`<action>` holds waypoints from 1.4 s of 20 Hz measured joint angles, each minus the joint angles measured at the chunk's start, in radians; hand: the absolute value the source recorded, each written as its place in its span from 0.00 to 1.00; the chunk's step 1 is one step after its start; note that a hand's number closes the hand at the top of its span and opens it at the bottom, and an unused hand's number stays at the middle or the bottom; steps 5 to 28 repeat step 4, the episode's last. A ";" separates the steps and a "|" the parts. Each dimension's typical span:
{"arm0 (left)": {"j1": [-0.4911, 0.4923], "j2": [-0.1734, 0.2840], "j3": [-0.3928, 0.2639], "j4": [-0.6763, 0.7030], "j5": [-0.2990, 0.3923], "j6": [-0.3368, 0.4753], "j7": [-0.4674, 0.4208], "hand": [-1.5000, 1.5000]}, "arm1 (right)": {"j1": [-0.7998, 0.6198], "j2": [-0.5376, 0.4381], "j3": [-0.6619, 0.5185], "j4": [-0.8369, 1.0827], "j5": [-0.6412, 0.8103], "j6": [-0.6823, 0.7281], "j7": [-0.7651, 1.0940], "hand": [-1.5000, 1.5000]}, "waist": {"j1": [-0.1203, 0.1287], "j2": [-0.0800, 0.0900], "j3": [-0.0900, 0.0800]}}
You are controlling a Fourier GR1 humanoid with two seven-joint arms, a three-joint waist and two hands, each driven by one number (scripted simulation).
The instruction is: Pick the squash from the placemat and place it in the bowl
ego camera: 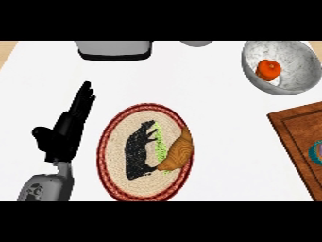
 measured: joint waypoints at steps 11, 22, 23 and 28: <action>0.003 -0.007 0.006 0.015 -0.005 0.004 -0.012 0.50 | 0.094 0.016 0.009 -0.128 -0.039 0.038 0.028 0.00 | -0.003 -0.001 0.000; 0.003 -0.007 0.006 0.015 -0.005 0.004 -0.012 0.50 | 0.094 0.016 0.009 -0.128 -0.039 0.038 0.028 0.00 | -0.003 -0.001 0.000; 0.003 -0.007 0.006 0.015 -0.005 0.004 -0.012 0.50 | 0.094 0.016 0.009 -0.128 -0.039 0.038 0.028 0.00 | -0.003 -0.001 0.000; 0.003 -0.007 0.006 0.015 -0.005 0.004 -0.012 0.50 | 0.094 0.016 0.009 -0.128 -0.039 0.038 0.028 0.00 | -0.003 -0.001 0.000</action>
